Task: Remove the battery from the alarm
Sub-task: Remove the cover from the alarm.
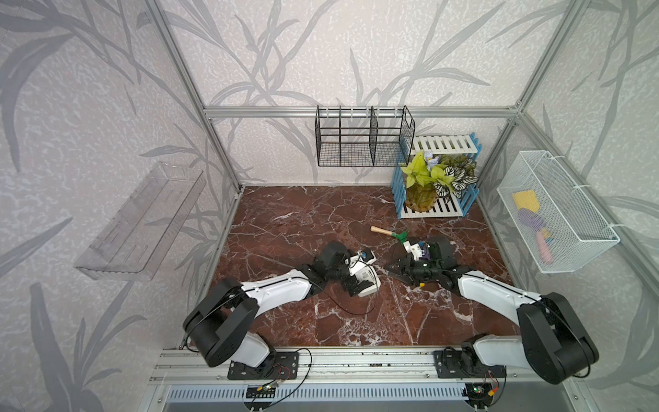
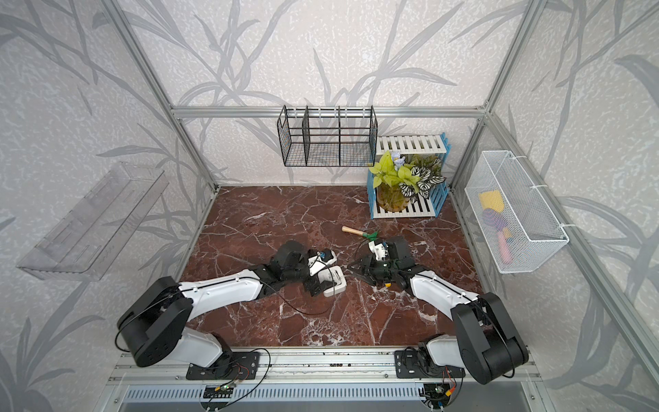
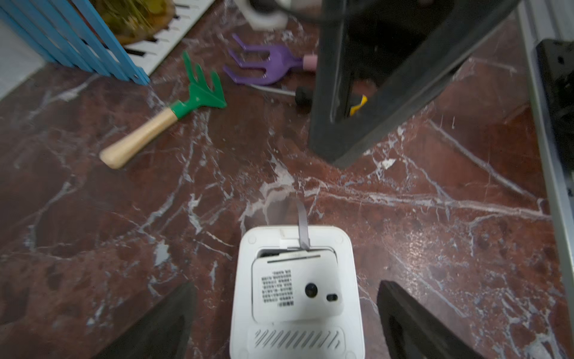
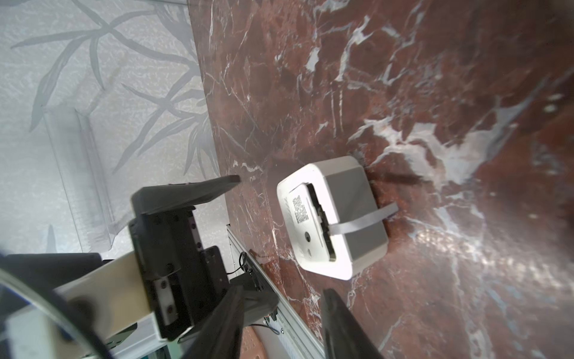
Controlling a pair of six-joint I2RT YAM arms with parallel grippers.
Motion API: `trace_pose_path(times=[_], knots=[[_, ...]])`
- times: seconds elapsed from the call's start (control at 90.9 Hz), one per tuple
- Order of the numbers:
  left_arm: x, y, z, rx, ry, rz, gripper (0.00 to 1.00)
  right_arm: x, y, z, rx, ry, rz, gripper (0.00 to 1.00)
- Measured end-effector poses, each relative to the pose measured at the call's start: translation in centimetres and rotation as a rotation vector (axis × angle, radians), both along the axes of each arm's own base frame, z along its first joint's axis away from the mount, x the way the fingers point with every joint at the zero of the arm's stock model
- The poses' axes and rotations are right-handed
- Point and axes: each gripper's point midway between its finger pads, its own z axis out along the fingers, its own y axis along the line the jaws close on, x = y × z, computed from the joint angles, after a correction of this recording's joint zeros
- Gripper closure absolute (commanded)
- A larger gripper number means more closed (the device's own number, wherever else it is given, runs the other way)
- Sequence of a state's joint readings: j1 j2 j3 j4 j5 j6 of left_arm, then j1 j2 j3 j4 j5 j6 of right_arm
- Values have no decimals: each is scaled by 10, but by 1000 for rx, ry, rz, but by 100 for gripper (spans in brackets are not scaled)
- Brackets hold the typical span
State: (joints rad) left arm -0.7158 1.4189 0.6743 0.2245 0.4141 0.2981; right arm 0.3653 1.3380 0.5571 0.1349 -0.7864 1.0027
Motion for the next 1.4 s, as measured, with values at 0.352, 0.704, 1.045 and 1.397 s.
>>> trace_pose_path(times=[0.352,0.704,1.045,1.397], knots=[[-4,52,10,-232,225,401,12,3,31,-5,-30,21,106,58],[-10,80,-34,-498,764,805,15,18,58,-30,-130,52,254,60],[-23,67,-75,-458,1016,849,26,2,57,-46,-192,90,328,62],[-12,50,-74,-467,1055,809,30,-1,60,-47,-196,90,336,65]])
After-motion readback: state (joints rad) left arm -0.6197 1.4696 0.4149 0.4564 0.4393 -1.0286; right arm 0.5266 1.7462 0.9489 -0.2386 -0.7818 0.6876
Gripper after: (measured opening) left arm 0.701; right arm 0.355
